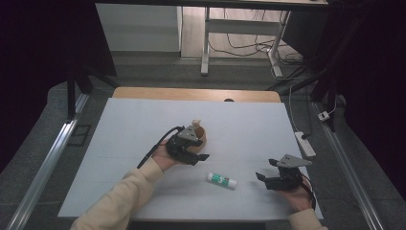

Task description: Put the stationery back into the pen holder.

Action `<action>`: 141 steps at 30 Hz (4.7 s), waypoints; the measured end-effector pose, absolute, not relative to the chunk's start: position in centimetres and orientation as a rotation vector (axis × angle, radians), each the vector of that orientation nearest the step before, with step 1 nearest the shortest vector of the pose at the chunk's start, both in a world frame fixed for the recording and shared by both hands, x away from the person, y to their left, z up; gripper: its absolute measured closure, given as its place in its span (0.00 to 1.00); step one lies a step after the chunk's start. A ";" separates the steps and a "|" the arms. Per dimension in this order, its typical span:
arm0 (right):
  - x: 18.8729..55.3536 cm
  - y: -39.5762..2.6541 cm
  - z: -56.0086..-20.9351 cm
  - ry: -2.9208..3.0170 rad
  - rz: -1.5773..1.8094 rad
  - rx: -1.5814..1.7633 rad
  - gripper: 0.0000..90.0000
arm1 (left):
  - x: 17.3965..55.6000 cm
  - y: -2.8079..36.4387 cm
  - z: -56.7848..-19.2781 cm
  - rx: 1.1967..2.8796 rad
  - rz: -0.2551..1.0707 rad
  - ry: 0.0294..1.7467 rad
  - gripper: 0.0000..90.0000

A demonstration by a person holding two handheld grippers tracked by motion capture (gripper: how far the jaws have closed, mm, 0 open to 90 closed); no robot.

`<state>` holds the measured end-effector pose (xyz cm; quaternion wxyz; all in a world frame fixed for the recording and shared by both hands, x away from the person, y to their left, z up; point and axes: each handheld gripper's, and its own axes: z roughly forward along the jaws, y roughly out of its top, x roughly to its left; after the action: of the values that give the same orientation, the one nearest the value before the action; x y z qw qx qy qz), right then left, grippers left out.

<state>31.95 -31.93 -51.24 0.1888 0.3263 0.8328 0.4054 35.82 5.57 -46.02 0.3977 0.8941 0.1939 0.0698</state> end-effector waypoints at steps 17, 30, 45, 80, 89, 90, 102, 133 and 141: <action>31.9 -32.0 -51.3 2.345 1.139 0.916 0.23 | 35.1 1.3 -46.9 2.312 0.094 0.384 0.42; 31.9 -32.0 -51.3 2.346 1.130 0.920 0.23 | 34.4 -1.2 -47.5 2.351 0.056 0.306 0.42; 31.9 -32.0 -51.3 2.356 1.133 0.918 0.23 | 34.0 -3.1 -48.5 2.401 0.018 0.255 0.42; 31.9 -32.0 -51.4 2.355 1.136 0.917 0.23 | 32.8 -5.9 -51.2 2.580 0.048 0.097 0.71; 31.8 -32.0 -51.4 2.349 1.135 0.918 0.23 | 33.0 -5.4 -50.9 2.576 0.080 0.094 0.71; 31.8 -32.0 -51.4 2.350 1.135 0.918 0.23 | 33.1 -5.2 -50.8 2.563 0.078 0.109 0.71; 31.8 -32.0 -51.4 2.347 1.120 0.922 0.23 | 34.3 -2.1 -48.2 2.358 0.101 0.238 0.71; 31.8 -32.0 -51.3 2.341 1.134 0.913 0.23 | 36.7 4.8 -43.8 2.103 0.251 0.473 0.71; 31.8 -32.0 -51.3 2.341 1.135 0.914 0.23 | 37.4 6.1 -43.4 2.051 0.282 0.531 0.71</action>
<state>31.79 -31.96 -51.28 0.1909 0.3255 0.8333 0.4039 37.44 6.08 -43.36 0.4811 0.8413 0.2177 0.1156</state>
